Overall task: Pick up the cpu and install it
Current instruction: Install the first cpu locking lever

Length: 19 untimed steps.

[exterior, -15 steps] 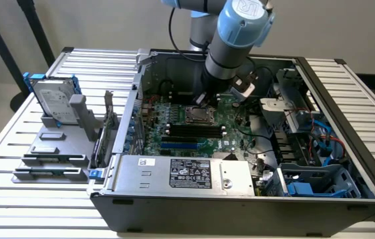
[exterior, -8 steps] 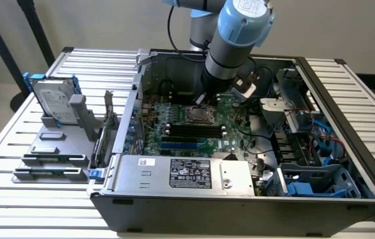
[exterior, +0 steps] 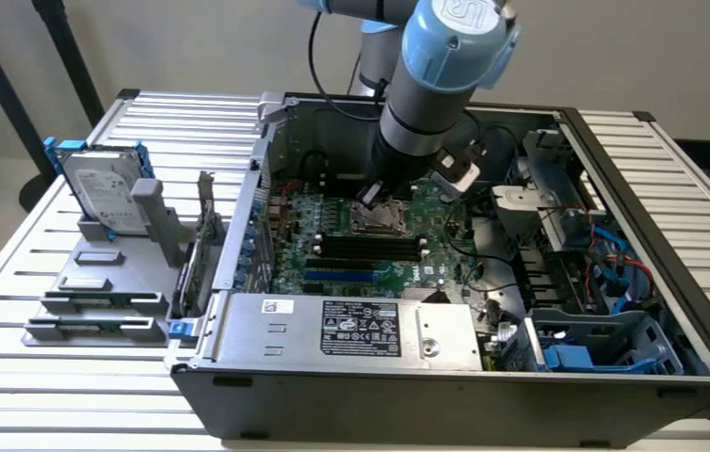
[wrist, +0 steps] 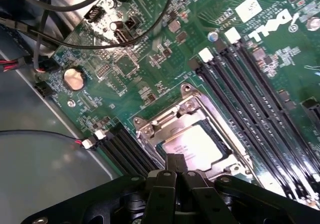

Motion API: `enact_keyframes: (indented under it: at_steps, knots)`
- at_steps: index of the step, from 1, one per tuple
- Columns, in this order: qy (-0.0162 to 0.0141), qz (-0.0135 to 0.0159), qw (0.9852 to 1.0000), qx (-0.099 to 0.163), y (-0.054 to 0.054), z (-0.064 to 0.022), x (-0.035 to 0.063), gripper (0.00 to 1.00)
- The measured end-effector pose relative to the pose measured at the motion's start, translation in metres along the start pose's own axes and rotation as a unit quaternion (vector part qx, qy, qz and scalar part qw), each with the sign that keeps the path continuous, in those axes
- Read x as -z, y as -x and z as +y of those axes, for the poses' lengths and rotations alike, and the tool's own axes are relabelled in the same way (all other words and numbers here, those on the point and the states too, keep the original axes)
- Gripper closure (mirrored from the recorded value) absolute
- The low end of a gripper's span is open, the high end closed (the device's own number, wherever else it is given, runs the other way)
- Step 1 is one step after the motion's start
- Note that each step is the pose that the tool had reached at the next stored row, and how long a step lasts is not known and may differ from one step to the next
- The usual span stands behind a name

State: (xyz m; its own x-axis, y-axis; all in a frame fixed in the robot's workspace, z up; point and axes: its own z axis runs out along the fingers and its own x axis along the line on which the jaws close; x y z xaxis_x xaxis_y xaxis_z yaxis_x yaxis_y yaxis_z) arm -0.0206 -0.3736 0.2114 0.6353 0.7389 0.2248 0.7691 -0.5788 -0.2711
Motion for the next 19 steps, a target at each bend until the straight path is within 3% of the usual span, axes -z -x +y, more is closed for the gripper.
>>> enact_keyframes:
  at_steps: [10, 19]
  knots:
    - [0.0, 0.0, 1.0, 0.0, 0.02, -0.0059, 0.0159, 0.89]
    - [-0.0002, 0.0, 1.0, 0.0, 0.036, -0.0044, 0.0346, 0.89]
